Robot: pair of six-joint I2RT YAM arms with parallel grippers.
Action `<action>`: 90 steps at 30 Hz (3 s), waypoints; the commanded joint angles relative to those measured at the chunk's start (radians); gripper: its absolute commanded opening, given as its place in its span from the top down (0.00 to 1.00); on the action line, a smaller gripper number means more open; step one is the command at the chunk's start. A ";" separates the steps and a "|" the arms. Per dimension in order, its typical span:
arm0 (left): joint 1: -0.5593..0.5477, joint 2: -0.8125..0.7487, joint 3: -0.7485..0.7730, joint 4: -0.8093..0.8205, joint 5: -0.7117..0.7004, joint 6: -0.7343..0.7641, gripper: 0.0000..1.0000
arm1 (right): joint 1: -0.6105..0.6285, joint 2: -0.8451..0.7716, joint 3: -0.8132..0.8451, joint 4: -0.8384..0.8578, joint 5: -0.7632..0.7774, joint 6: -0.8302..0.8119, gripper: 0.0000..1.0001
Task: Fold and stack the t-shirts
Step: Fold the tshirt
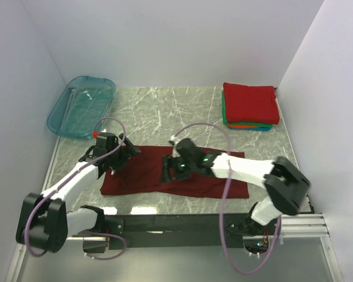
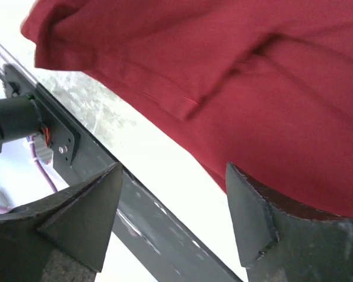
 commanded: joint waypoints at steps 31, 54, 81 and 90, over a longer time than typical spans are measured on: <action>0.076 0.060 -0.160 0.212 0.068 0.058 0.00 | 0.179 0.427 0.351 -0.128 0.294 0.089 0.63; 0.097 0.037 -0.170 0.181 0.010 0.081 0.01 | 0.203 0.312 0.340 -0.264 0.437 0.137 0.89; 0.096 -0.052 -0.042 0.043 0.036 0.069 0.00 | -0.046 -0.033 0.144 -0.302 0.566 0.099 0.10; 0.042 0.129 -0.024 0.190 0.128 0.033 0.01 | -0.352 0.012 0.016 -0.154 0.423 -0.026 0.09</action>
